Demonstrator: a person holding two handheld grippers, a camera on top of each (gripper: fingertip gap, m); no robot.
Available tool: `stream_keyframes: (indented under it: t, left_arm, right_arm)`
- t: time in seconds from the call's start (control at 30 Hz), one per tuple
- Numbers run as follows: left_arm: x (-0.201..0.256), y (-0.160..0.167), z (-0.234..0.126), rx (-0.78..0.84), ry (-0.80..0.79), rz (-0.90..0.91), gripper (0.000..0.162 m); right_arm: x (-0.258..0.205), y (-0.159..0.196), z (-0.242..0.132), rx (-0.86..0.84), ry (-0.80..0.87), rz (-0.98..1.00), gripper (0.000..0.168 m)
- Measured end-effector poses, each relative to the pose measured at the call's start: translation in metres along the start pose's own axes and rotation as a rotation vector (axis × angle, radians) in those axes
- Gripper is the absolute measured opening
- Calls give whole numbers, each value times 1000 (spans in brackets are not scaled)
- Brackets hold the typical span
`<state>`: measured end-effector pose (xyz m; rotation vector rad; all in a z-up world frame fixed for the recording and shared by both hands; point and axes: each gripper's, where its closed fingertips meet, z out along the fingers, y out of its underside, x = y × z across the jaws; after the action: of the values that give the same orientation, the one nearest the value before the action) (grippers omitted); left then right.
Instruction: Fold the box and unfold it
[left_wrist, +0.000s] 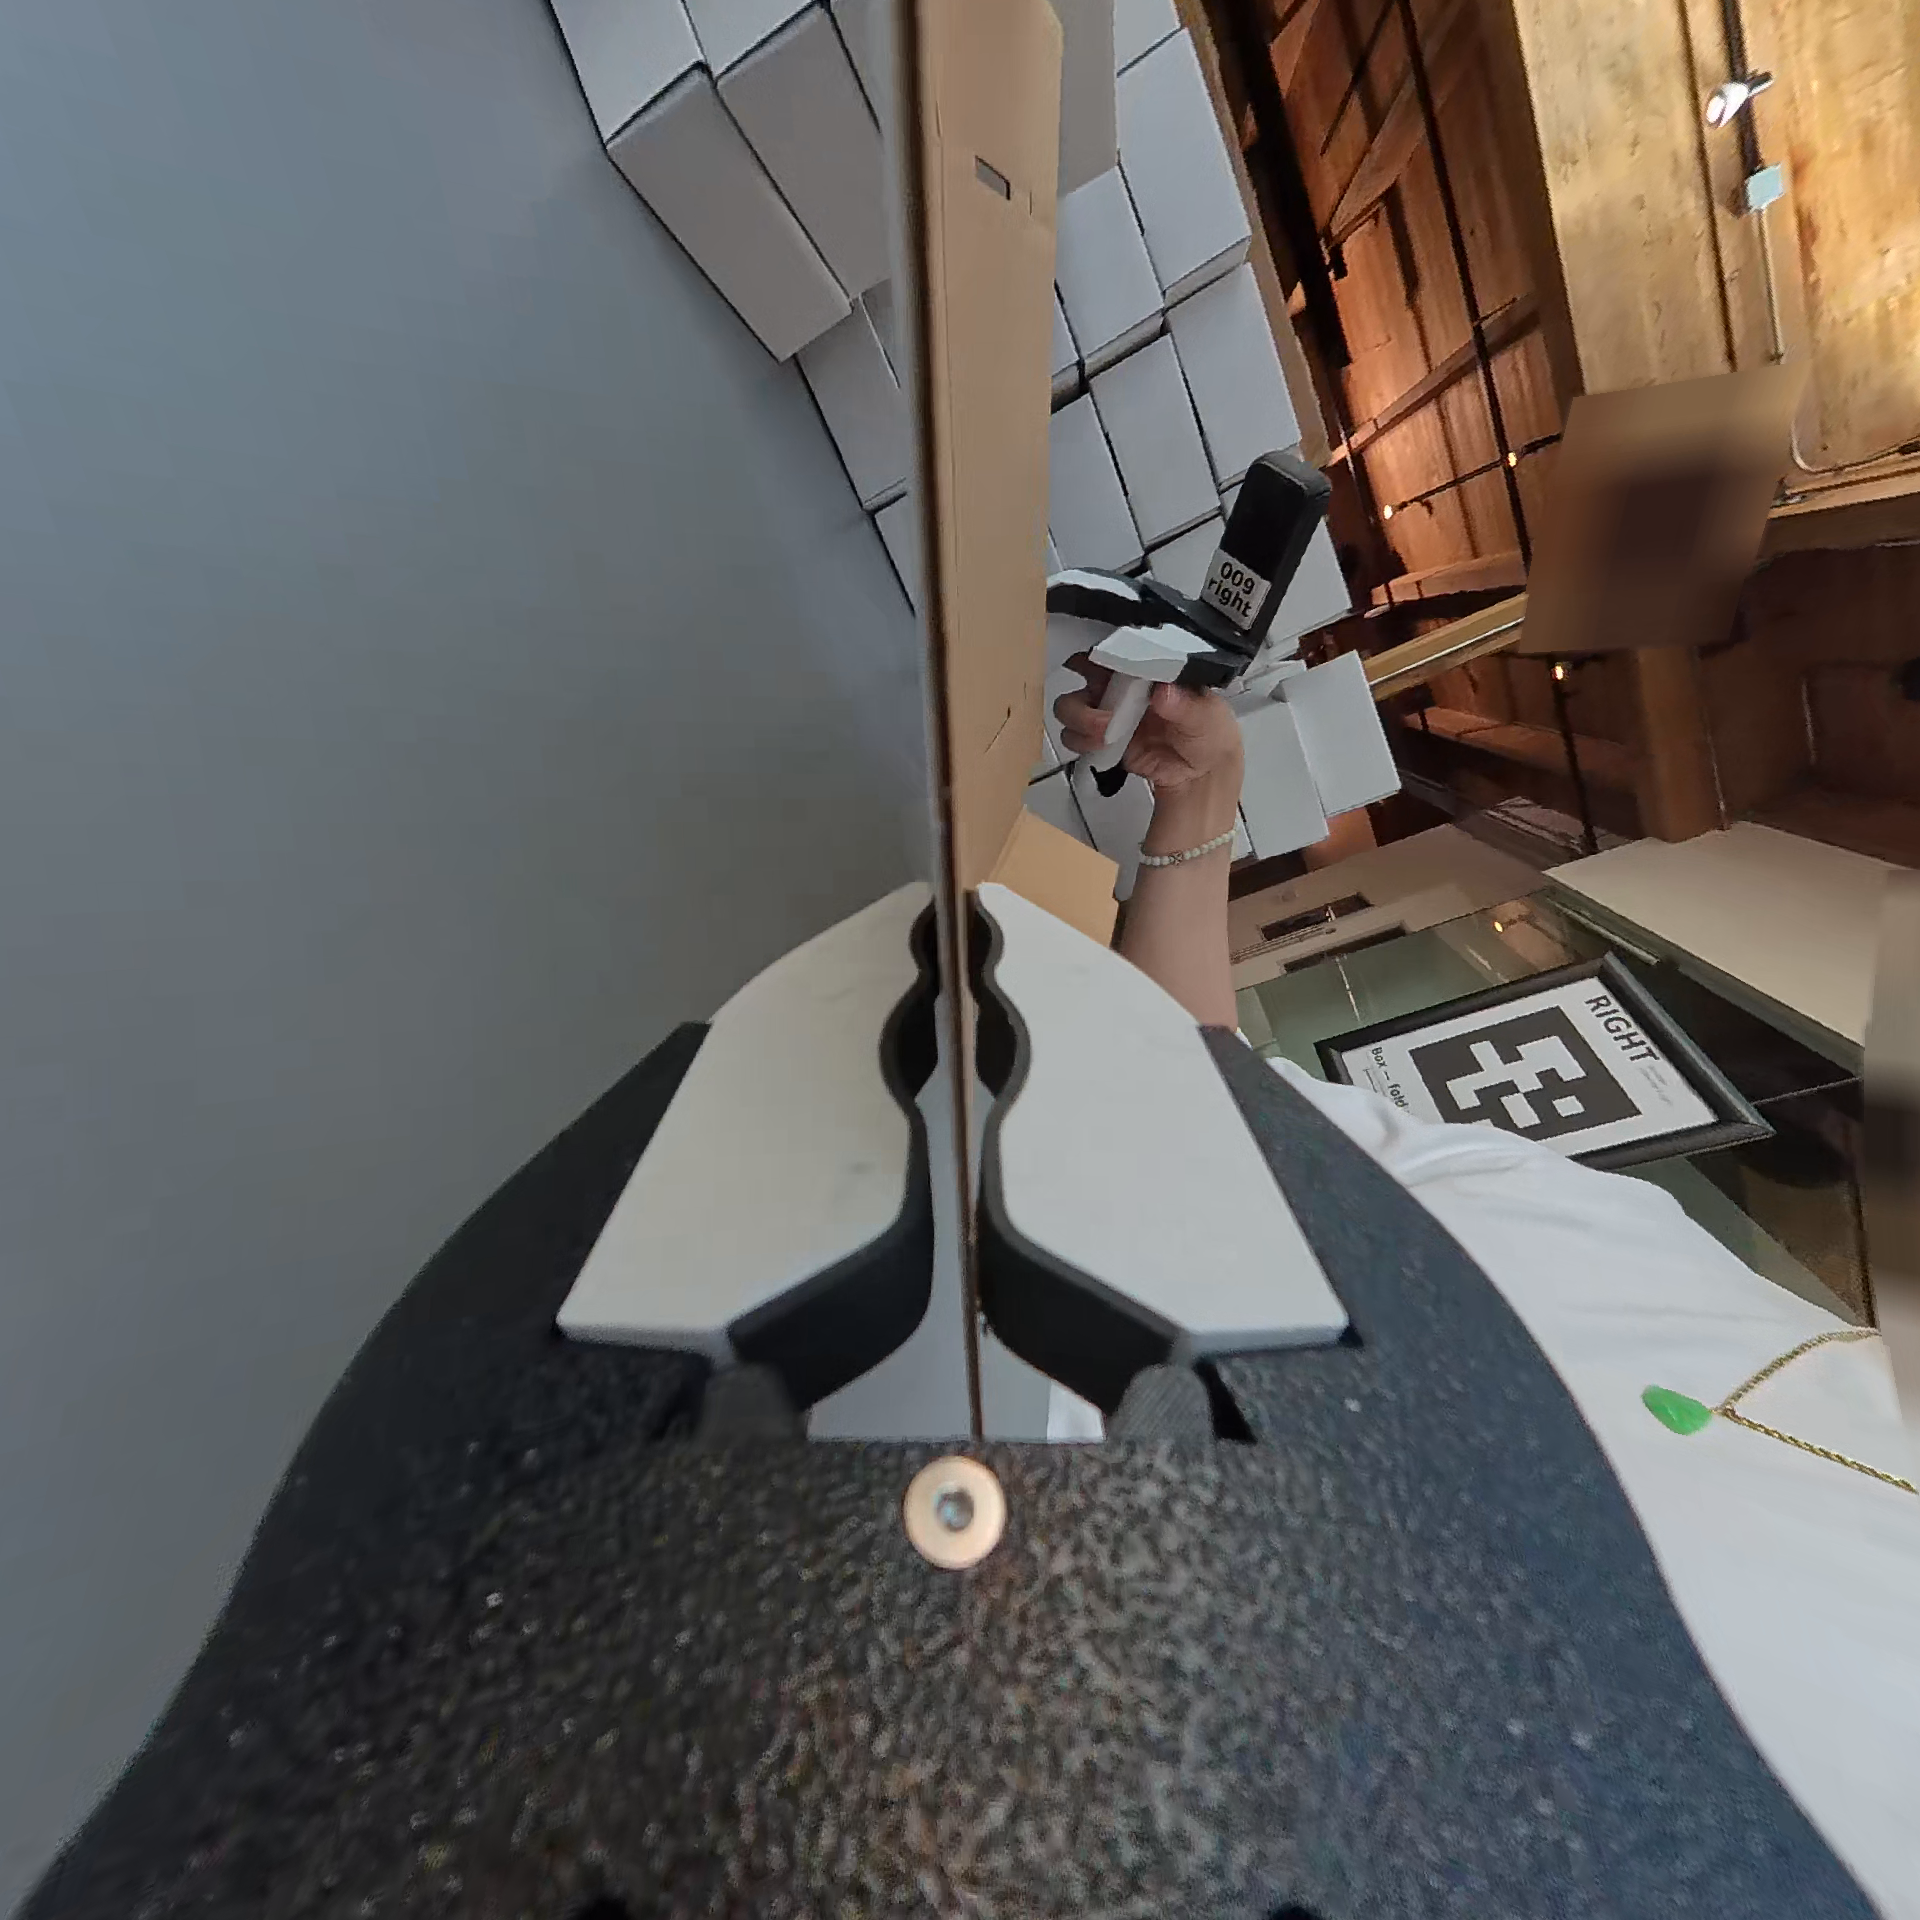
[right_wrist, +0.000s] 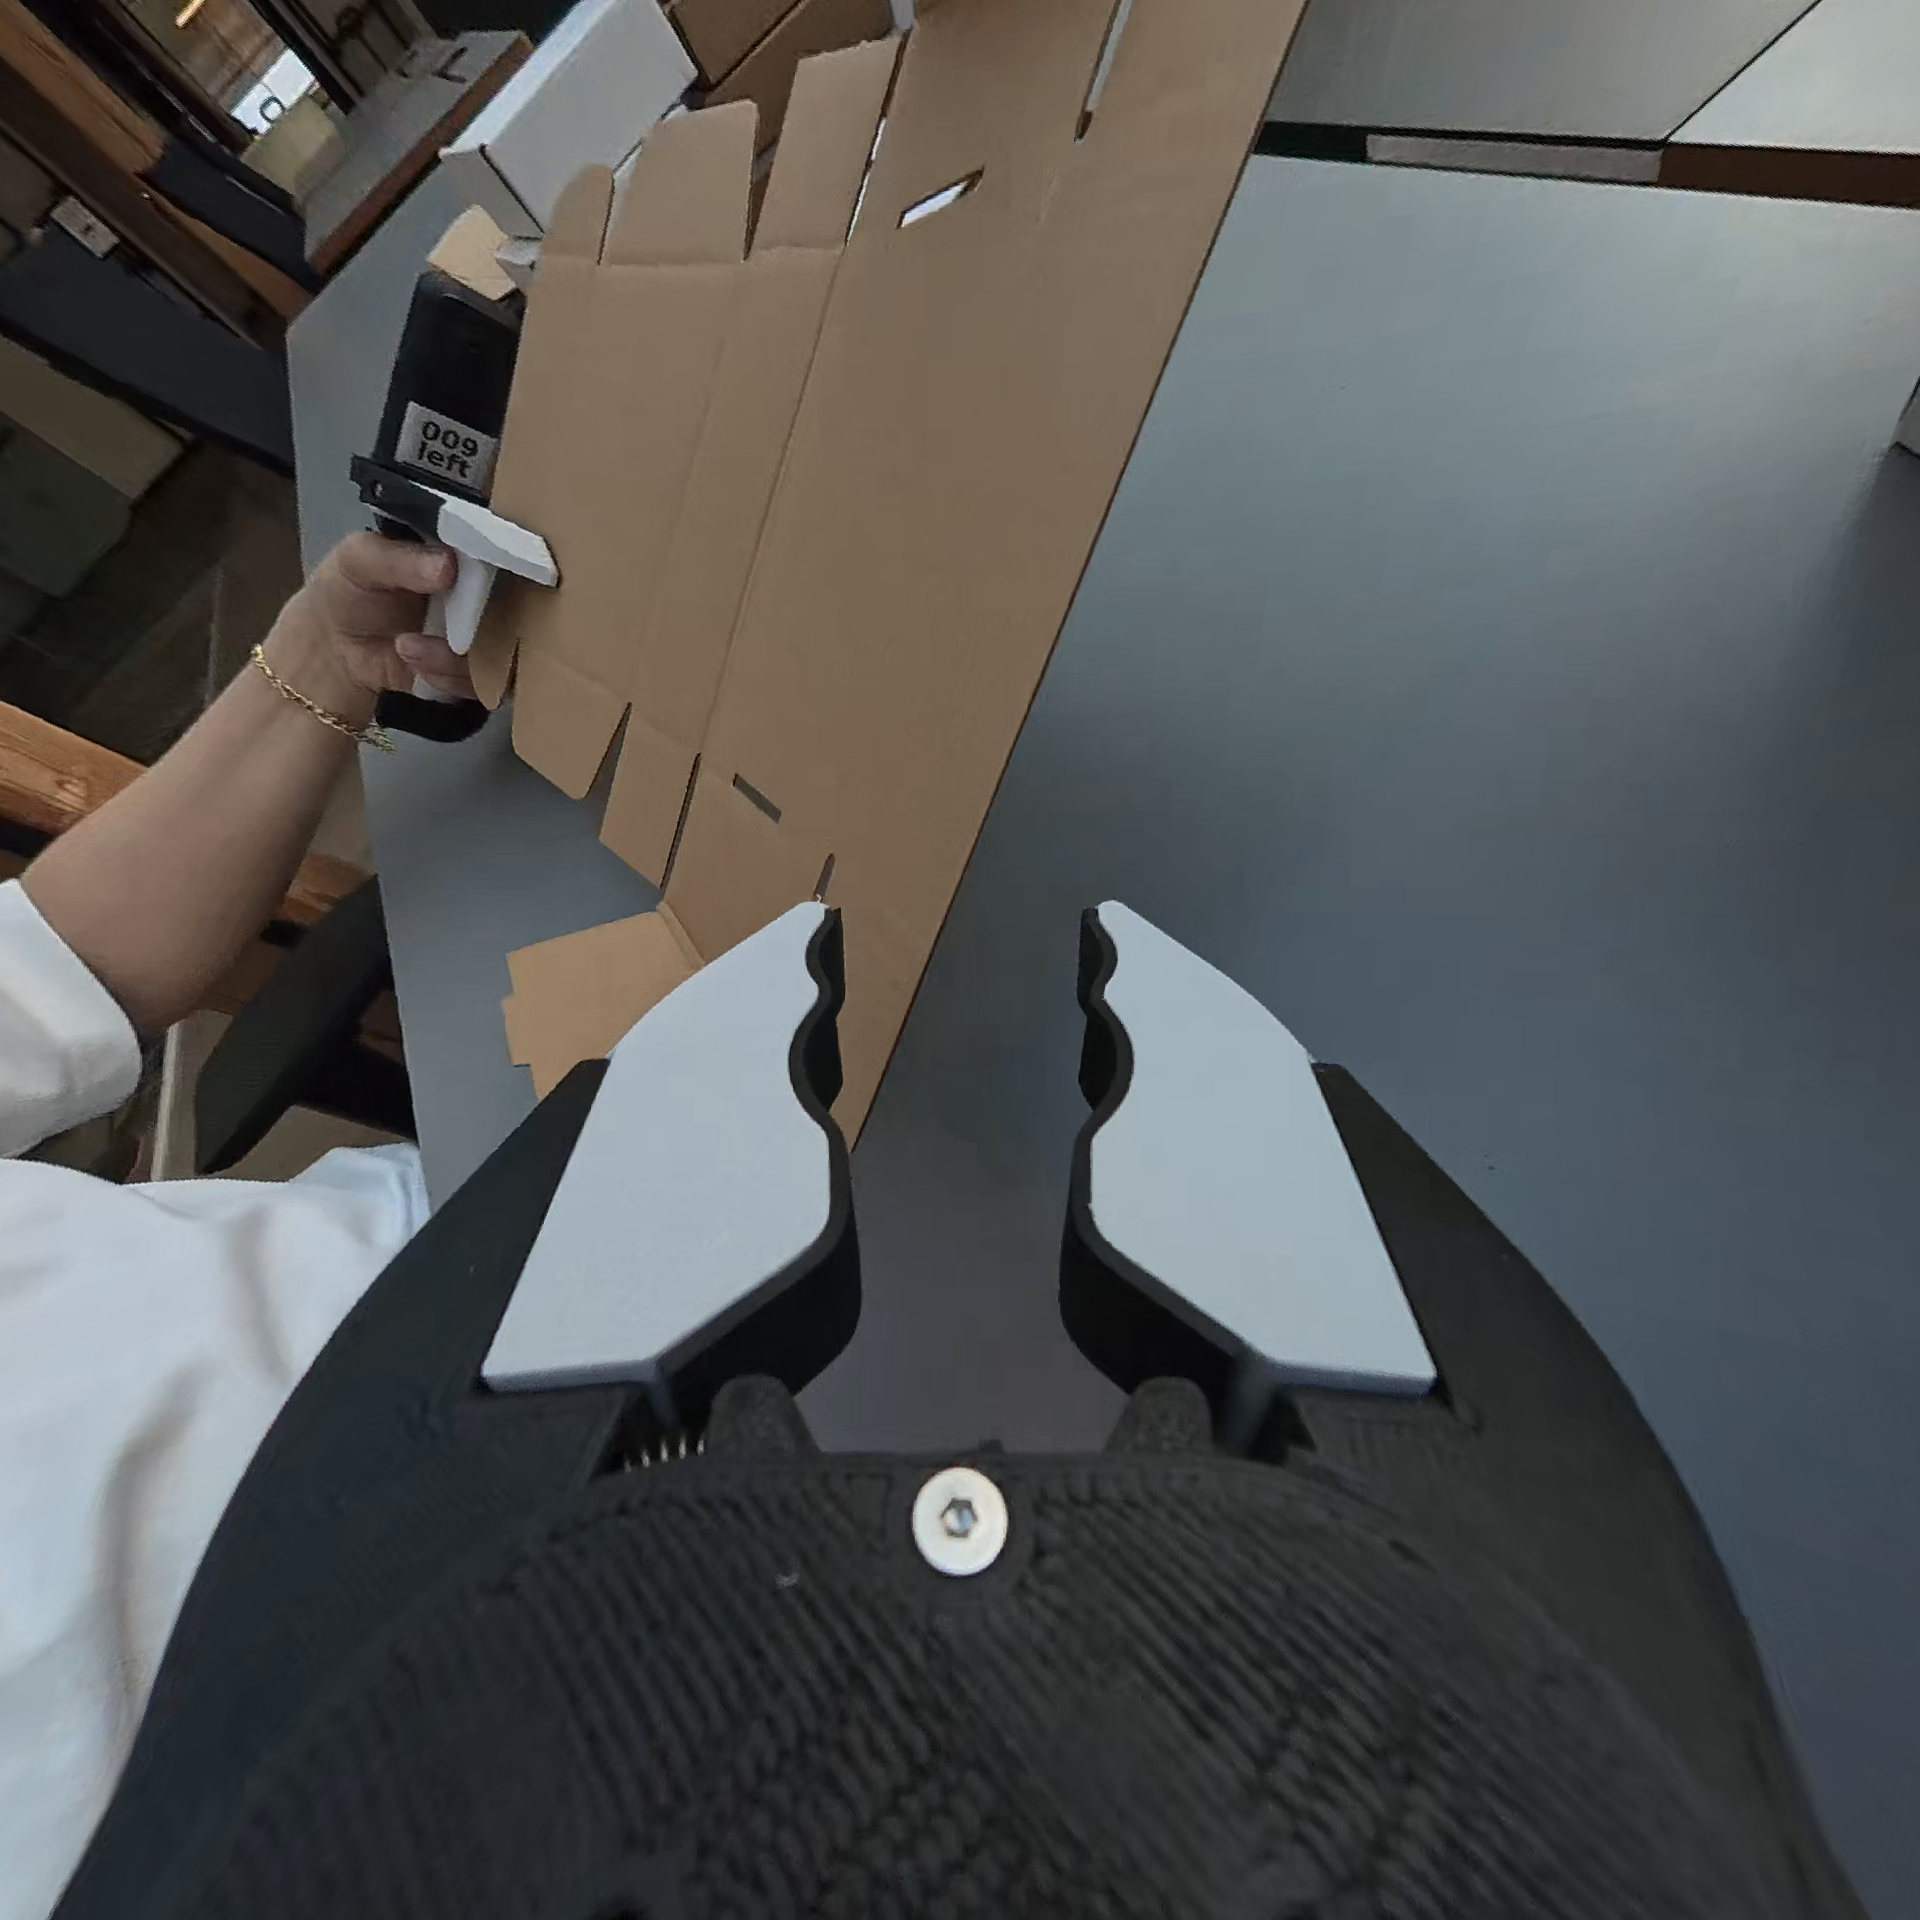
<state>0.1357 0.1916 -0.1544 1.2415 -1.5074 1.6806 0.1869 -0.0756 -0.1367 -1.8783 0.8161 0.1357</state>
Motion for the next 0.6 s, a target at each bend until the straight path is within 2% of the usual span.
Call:
stream_keyframes:
  t: [0.1,0.17,0.27,0.33,0.37,0.4,0.43,0.53,0.57,0.6]
  left_arm:
    - [6,2,-2,36,35,15,2]
    - [10,5,-1,48,56,37,1]
    - [12,9,0,70,54,59,1]
    - [4,11,-2,90,-1,79,1]
    - [2,12,-4,99,-16,77,2]
    - [1,12,-9,104,-33,77,13]
    - [1,10,-15,113,-60,92,28]
    - [7,-15,-48,210,-256,266,31]
    - [11,-27,-60,250,-363,347,26]
    - [23,-37,-67,273,-449,451,13]
  right_arm:
    - [-18,-13,5,-5,-138,40,39]
    - [-20,-16,11,-32,-154,53,35]
    - [-33,-17,17,-71,-243,56,7]
    - [-47,-14,18,-121,-332,52,2]
    - [-46,-13,20,-136,-318,38,2]
    - [-49,-13,20,-147,-335,38,2]
    - [-51,-12,19,-170,-347,36,2]
    - [-43,-5,17,-270,-308,-20,2]
    - [-41,-4,16,-310,-309,-29,2]
    - [-36,-2,16,-360,-292,-44,2]
